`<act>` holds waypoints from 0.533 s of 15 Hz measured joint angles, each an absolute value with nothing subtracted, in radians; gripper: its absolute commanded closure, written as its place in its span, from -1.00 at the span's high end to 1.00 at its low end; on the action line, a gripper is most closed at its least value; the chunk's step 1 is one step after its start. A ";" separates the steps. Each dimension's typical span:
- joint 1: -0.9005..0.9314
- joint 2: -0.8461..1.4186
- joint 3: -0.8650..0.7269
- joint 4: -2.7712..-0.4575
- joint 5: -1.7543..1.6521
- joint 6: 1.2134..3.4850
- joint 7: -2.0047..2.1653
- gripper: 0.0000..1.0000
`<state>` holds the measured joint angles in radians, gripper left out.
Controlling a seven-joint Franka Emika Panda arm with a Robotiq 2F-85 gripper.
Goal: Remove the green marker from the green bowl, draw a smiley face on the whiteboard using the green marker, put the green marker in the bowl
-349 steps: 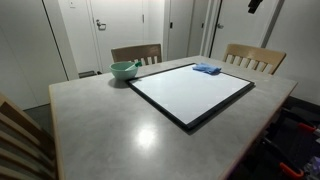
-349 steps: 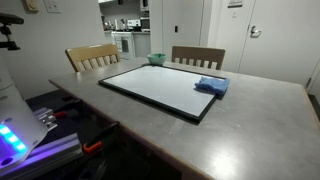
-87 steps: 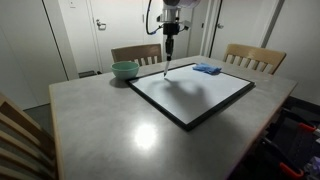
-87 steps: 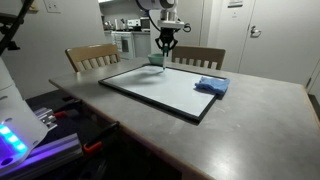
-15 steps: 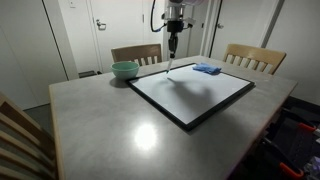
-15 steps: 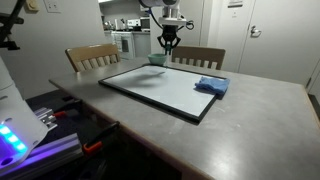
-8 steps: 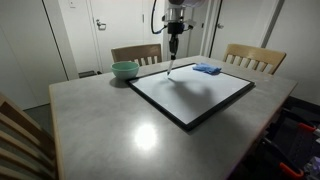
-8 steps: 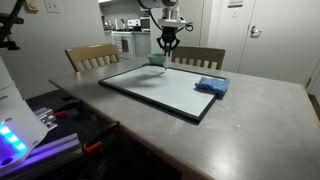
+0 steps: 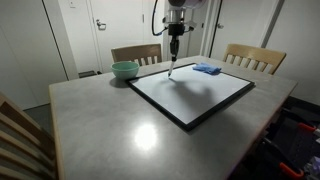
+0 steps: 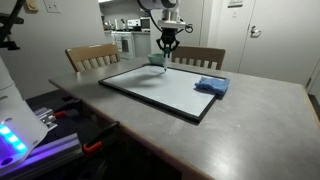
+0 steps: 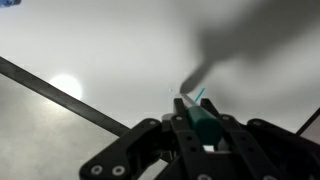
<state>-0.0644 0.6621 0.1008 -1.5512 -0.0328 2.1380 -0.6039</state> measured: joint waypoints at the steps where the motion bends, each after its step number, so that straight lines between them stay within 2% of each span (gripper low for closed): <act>1: -0.064 0.662 0.101 -1.552 -0.033 2.139 -0.604 -0.90; 8: -0.065 0.665 0.101 -1.560 -0.033 2.172 -0.604 -0.90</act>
